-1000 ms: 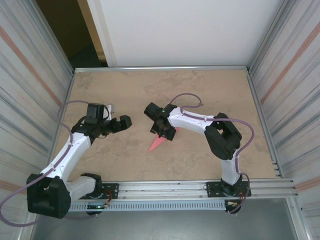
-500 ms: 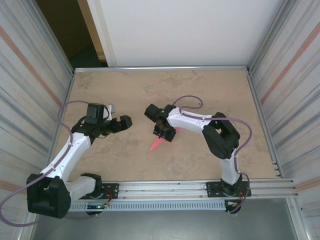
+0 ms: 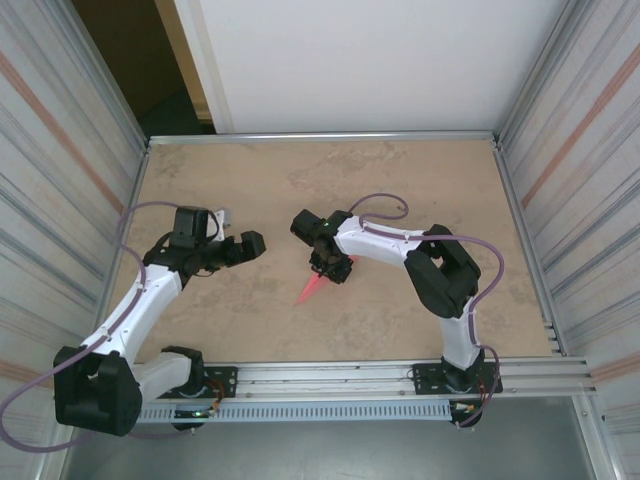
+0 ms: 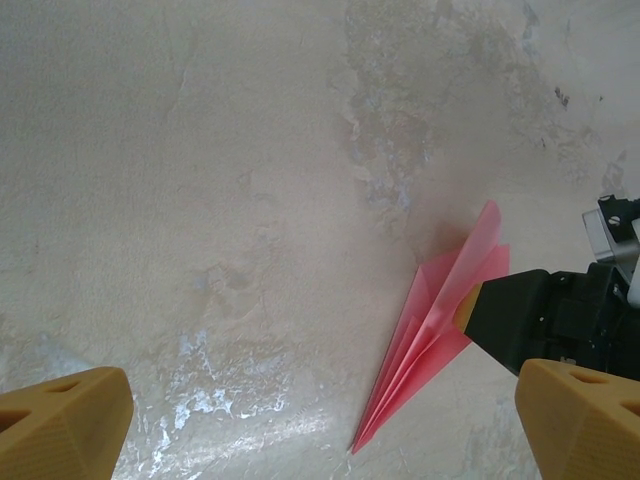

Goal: Fold a paper plane with a square sheet of paper (pick it up from the middle)
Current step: Turn over a paper plane at the center of the table.

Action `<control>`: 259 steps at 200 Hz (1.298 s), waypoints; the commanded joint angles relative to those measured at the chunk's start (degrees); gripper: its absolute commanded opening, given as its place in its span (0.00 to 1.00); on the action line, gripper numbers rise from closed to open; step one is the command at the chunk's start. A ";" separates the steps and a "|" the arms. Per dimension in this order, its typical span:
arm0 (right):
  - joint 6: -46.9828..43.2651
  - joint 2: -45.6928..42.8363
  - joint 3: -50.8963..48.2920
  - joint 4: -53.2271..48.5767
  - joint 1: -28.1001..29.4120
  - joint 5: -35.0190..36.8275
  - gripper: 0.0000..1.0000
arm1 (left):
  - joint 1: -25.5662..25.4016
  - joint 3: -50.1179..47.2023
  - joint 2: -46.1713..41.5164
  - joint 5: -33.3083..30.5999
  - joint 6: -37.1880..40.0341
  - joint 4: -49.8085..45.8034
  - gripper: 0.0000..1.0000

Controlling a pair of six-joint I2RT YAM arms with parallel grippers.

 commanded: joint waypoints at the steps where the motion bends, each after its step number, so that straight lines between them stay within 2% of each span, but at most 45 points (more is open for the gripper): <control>1: 1.78 -2.01 -0.93 -2.19 -0.25 2.11 0.24 | 0.24 0.08 0.25 1.52 -0.50 0.36 0.99; 42: 0.46 -3.33 -1.10 -1.82 -0.29 4.07 0.00 | 0.24 -0.77 0.56 2.31 -1.53 1.31 0.99; 68: -9.18 -4.68 -0.66 3.83 -1.21 4.33 0.00 | 0.24 -1.61 1.24 2.66 -3.06 2.81 0.99; 97: -25.01 -5.29 -0.88 15.07 -5.03 -8.16 0.00 | 0.26 -3.04 2.18 2.87 -5.75 6.06 0.99; 122: -31.60 -7.67 -5.30 27.68 -8.17 -21.13 0.00 | 0.24 -4.07 2.71 2.44 -8.46 8.79 0.99; 145: -36.28 -9.57 -8.73 31.62 -9.42 -26.16 0.00 | 0.24 -3.71 3.55 1.46 -9.96 9.04 0.99; 190: -37.64 -10.07 -20.03 44.96 -13.53 -36.09 0.00 | -0.06 -5.34 7.17 6.70 -14.24 17.05 0.94; 227: -37.07 -10.17 -26.30 51.53 -17.24 -38.25 0.00 | -3.83 -5.52 11.56 6.34 -16.50 19.70 0.86; 259: -37.80 -9.59 -28.63 51.77 -18.91 -38.02 0.02 | -8.09 -4.45 17.12 6.19 -18.61 22.86 0.77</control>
